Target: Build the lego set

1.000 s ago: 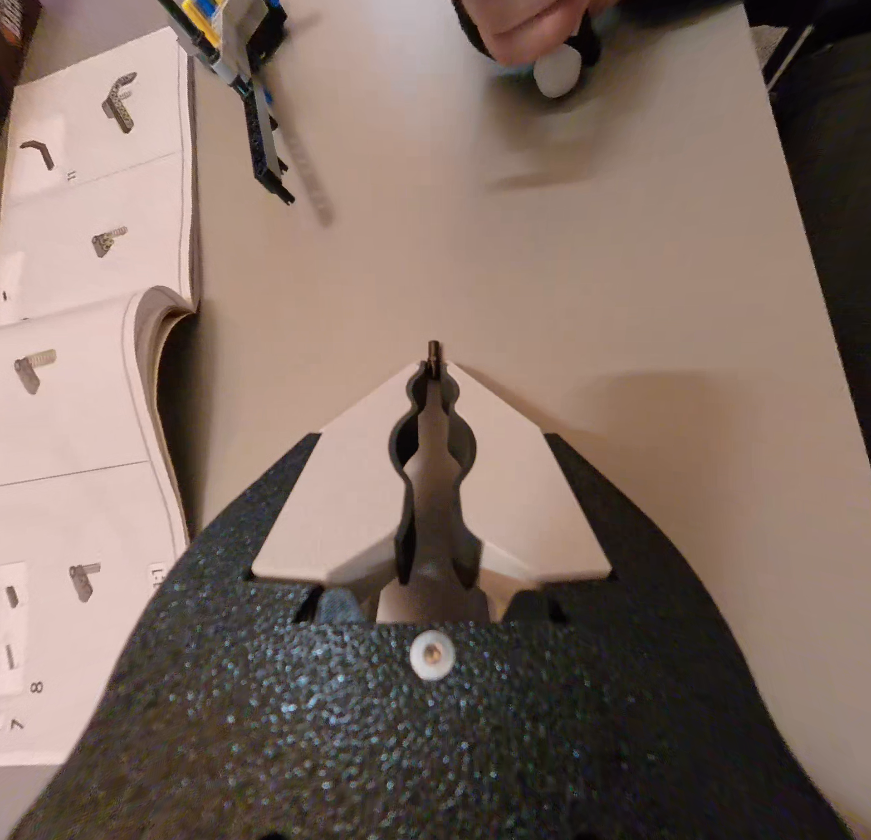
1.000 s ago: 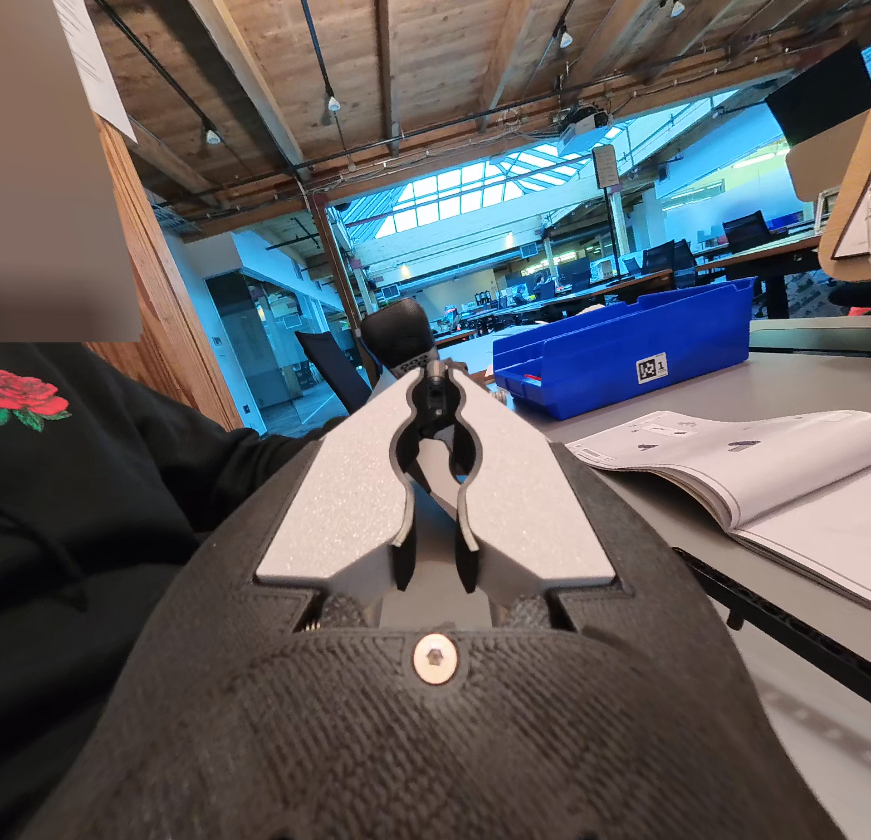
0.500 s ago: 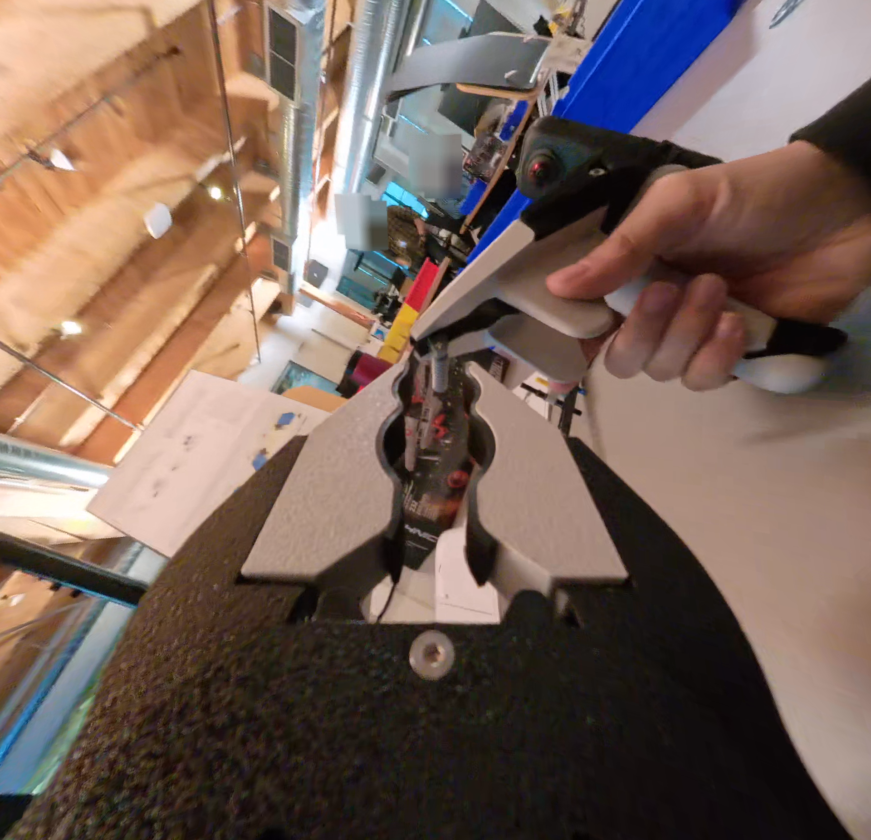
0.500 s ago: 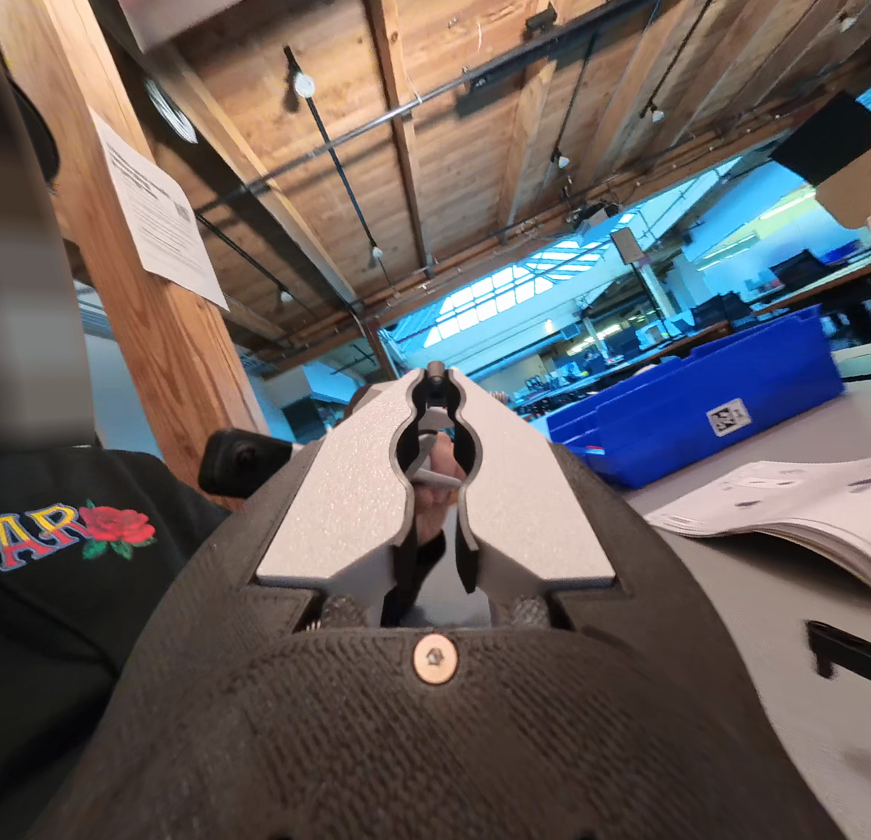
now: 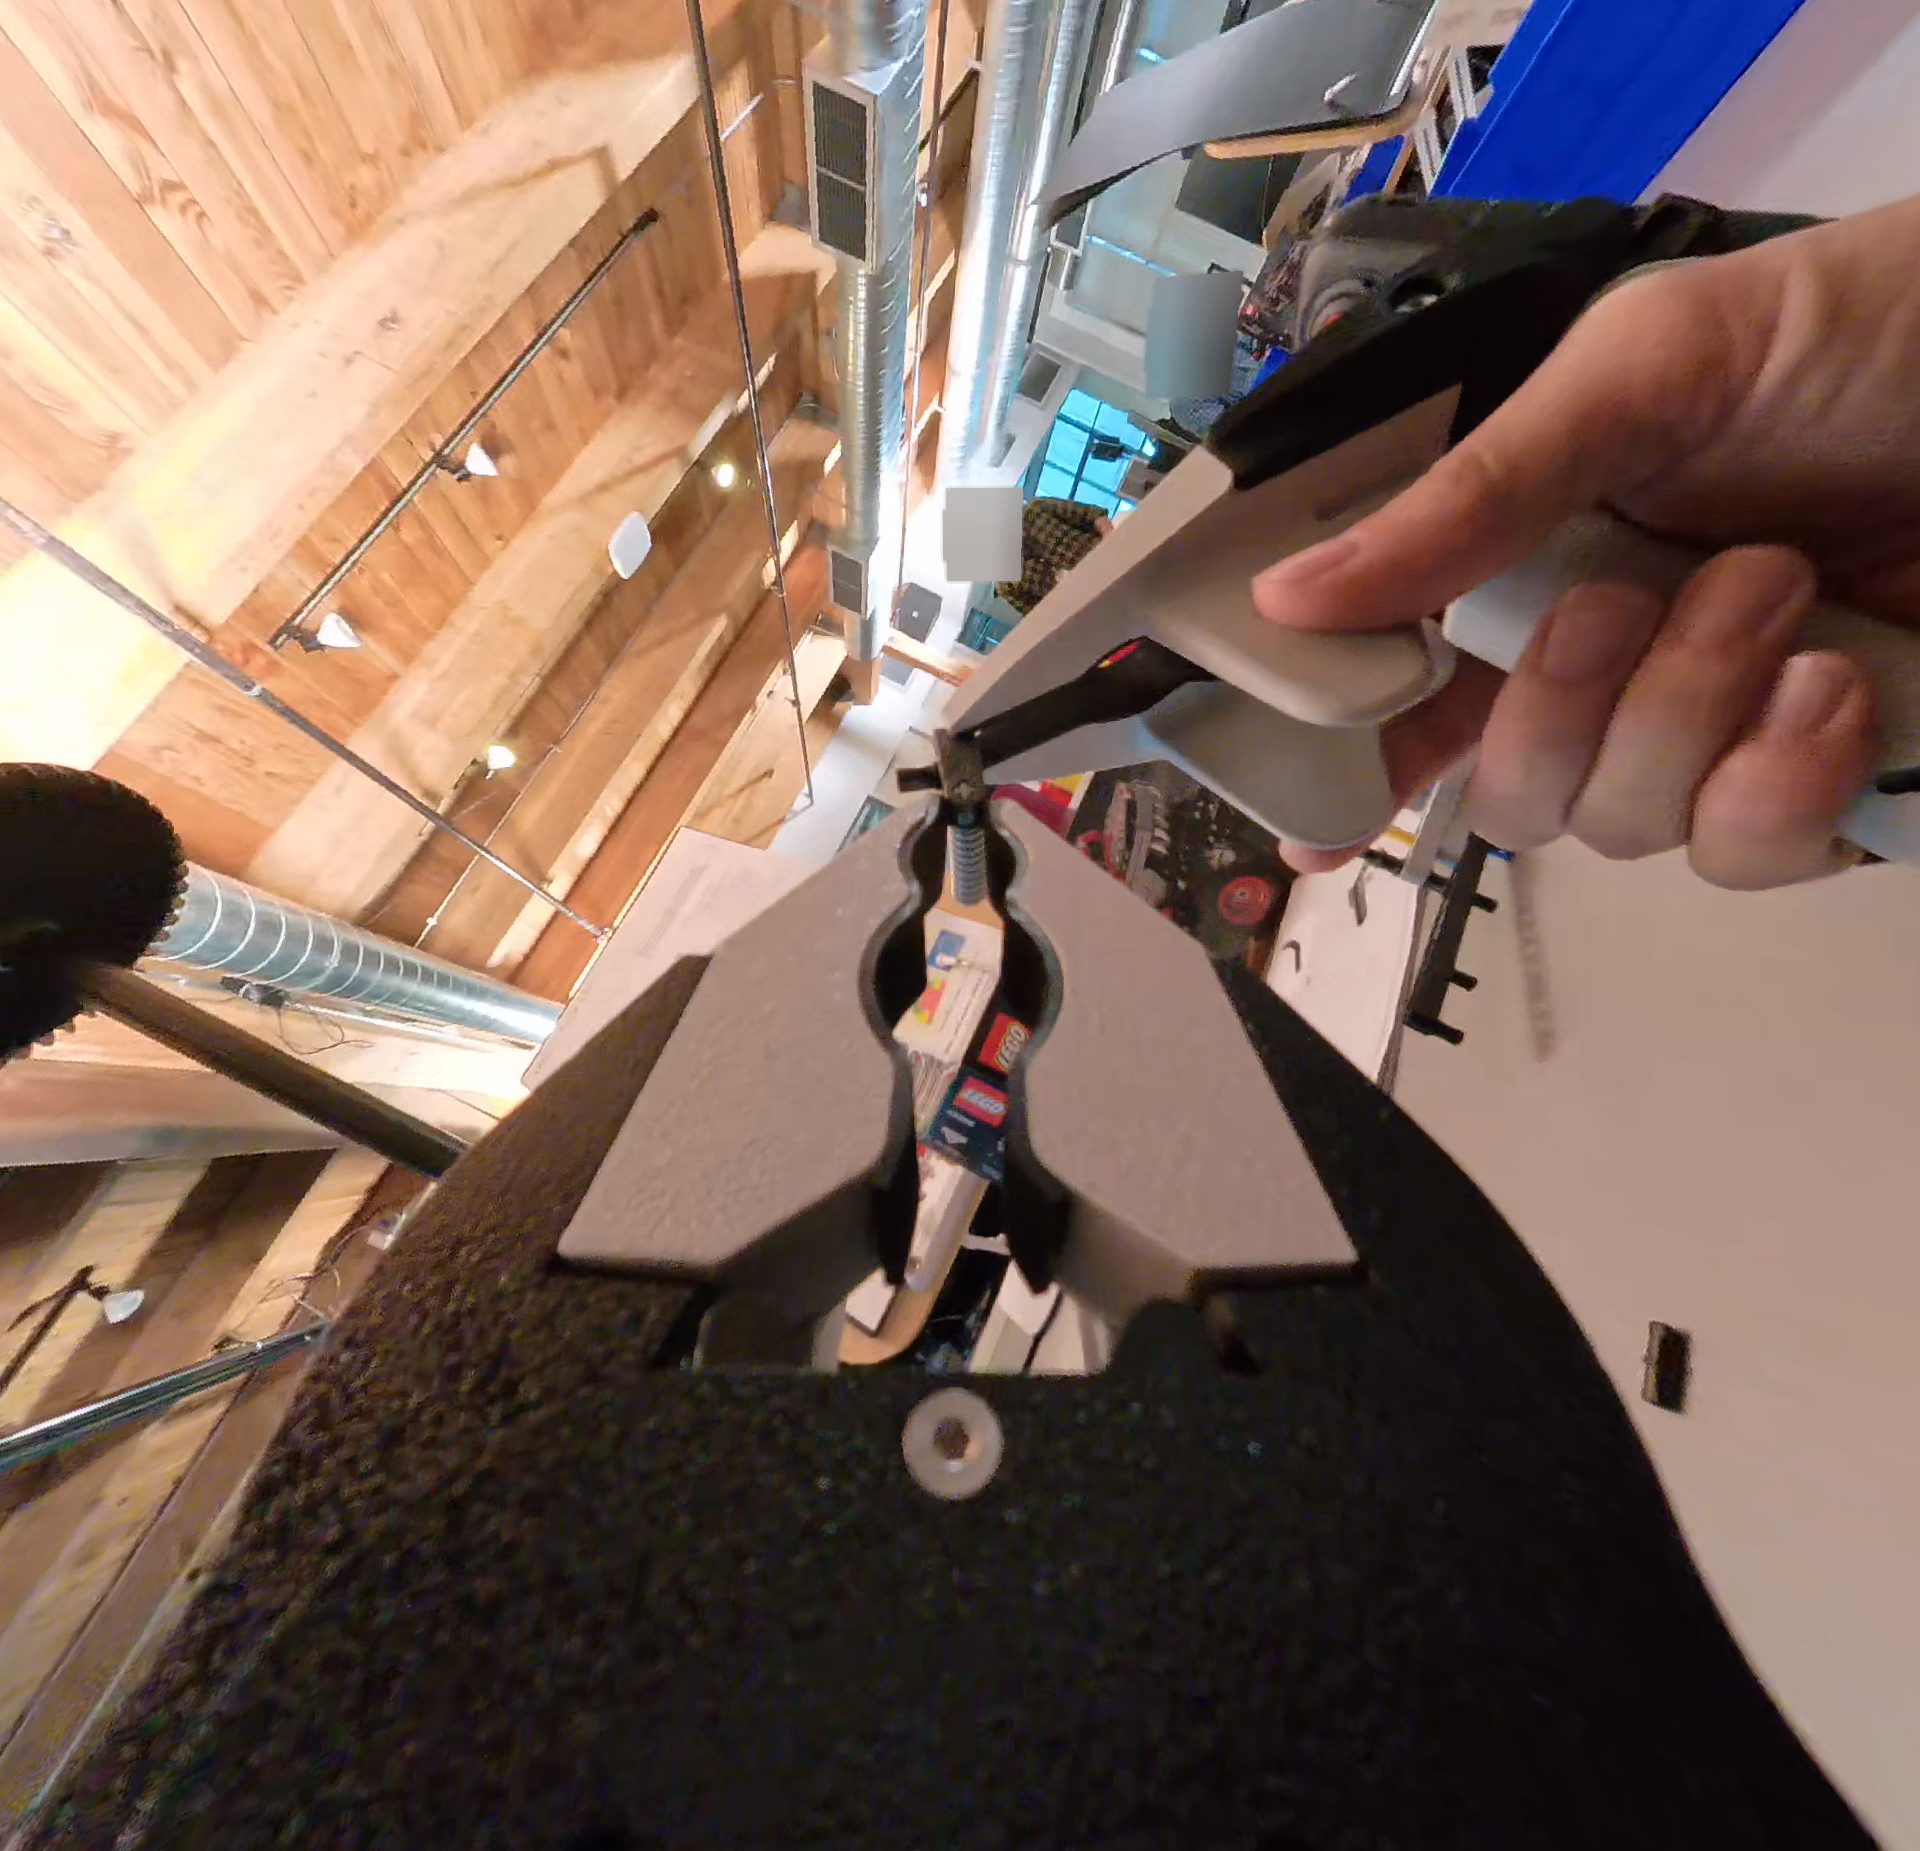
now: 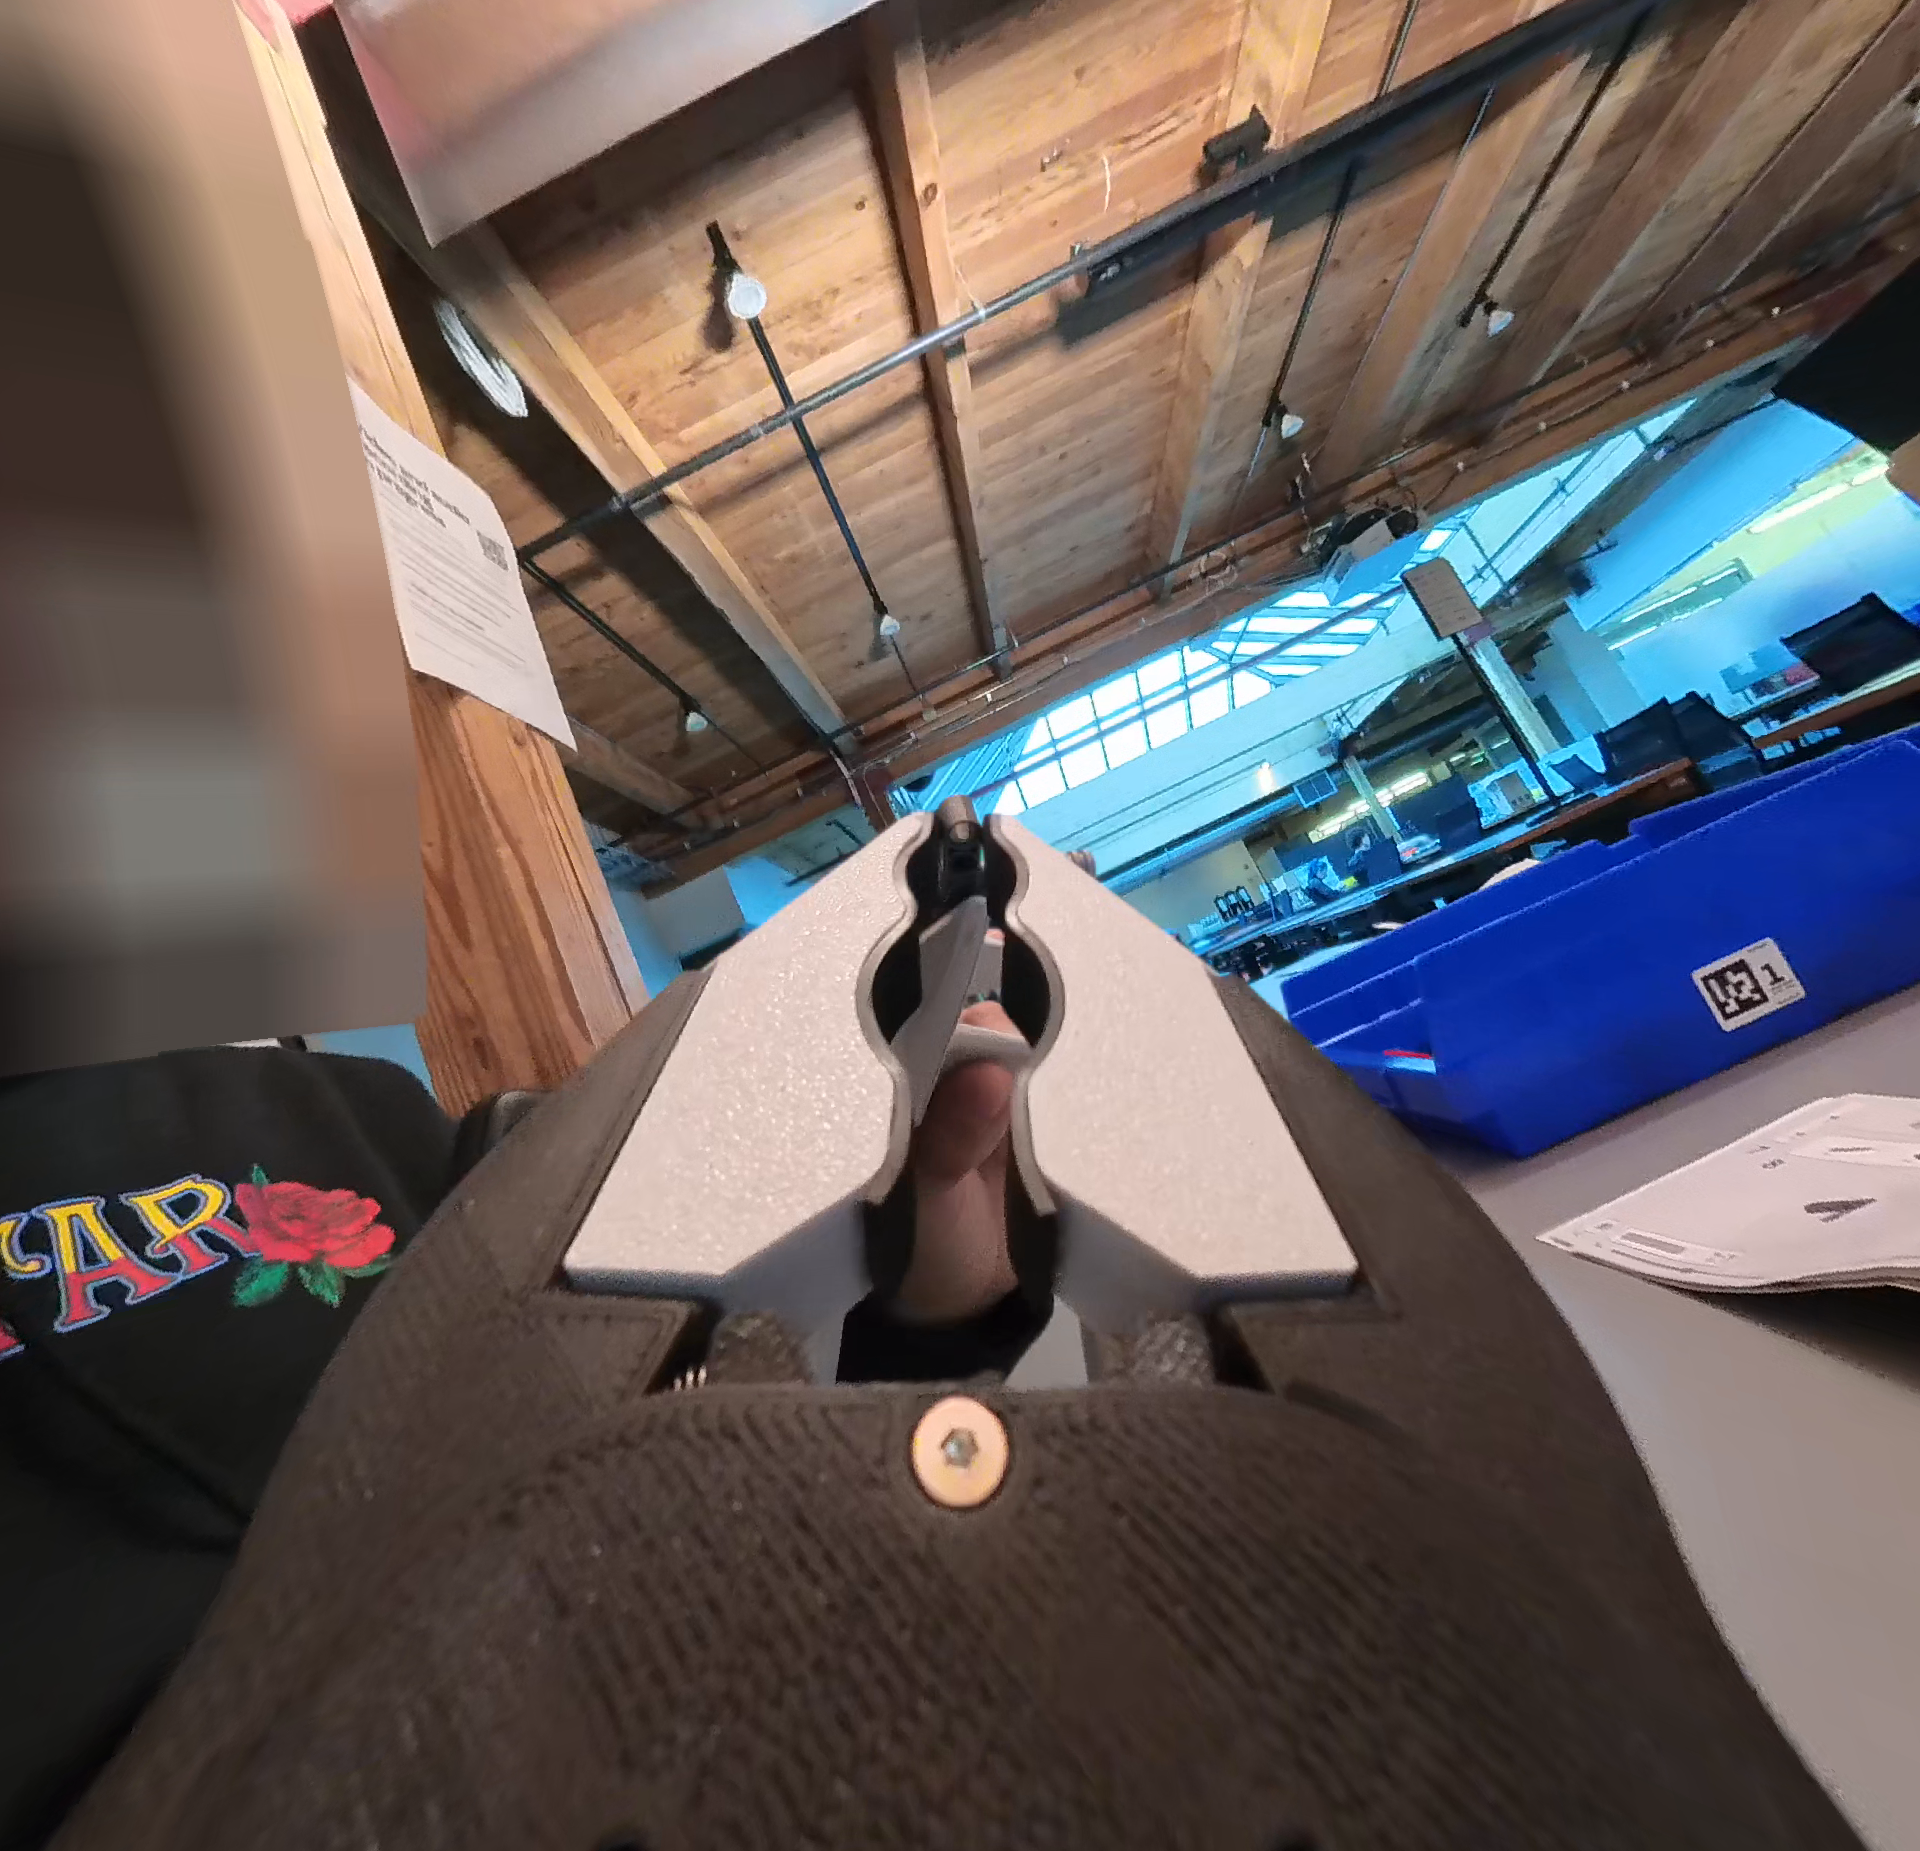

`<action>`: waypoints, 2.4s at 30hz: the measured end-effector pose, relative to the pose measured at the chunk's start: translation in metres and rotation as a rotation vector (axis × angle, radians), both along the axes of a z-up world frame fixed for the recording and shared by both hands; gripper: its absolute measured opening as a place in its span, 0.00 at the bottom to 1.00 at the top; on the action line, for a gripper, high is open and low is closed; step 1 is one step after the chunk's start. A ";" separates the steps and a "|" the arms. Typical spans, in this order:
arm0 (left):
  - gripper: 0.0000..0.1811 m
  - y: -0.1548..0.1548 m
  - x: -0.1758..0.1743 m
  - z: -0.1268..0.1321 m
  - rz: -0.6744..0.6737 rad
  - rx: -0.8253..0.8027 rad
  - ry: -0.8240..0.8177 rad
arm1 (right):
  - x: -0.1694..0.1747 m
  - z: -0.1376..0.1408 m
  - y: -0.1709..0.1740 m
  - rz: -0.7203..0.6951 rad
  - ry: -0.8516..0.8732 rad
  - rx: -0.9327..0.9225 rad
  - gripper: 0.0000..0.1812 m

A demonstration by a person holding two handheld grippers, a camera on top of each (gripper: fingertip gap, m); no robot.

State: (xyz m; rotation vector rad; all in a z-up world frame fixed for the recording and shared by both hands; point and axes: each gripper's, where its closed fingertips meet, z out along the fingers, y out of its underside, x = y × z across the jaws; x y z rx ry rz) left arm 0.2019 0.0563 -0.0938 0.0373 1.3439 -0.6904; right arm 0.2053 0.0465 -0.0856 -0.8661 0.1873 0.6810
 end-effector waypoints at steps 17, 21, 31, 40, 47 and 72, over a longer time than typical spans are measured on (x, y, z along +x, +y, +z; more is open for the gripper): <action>0.02 -0.003 -0.005 0.005 -0.001 -0.086 -0.028 | -0.010 0.004 0.001 -0.045 -0.067 0.030 0.03; 0.02 -0.003 -0.006 0.006 0.003 -0.087 -0.035 | -0.010 0.005 0.001 -0.049 -0.069 0.038 0.03; 0.02 -0.002 -0.006 0.005 0.012 -0.091 -0.024 | -0.006 0.006 -0.002 -0.071 -0.058 0.059 0.03; 0.02 -0.003 -0.003 -0.001 0.028 -0.098 -0.014 | -0.005 0.002 -0.001 -0.126 -0.126 -0.001 0.03; 0.02 -0.003 -0.002 -0.003 0.081 -0.066 -0.020 | -0.002 0.001 -0.002 -0.076 -0.037 0.064 0.02; 0.02 -0.001 0.003 -0.005 0.102 -0.142 0.046 | 0.000 0.000 0.005 -0.143 -0.010 0.043 0.04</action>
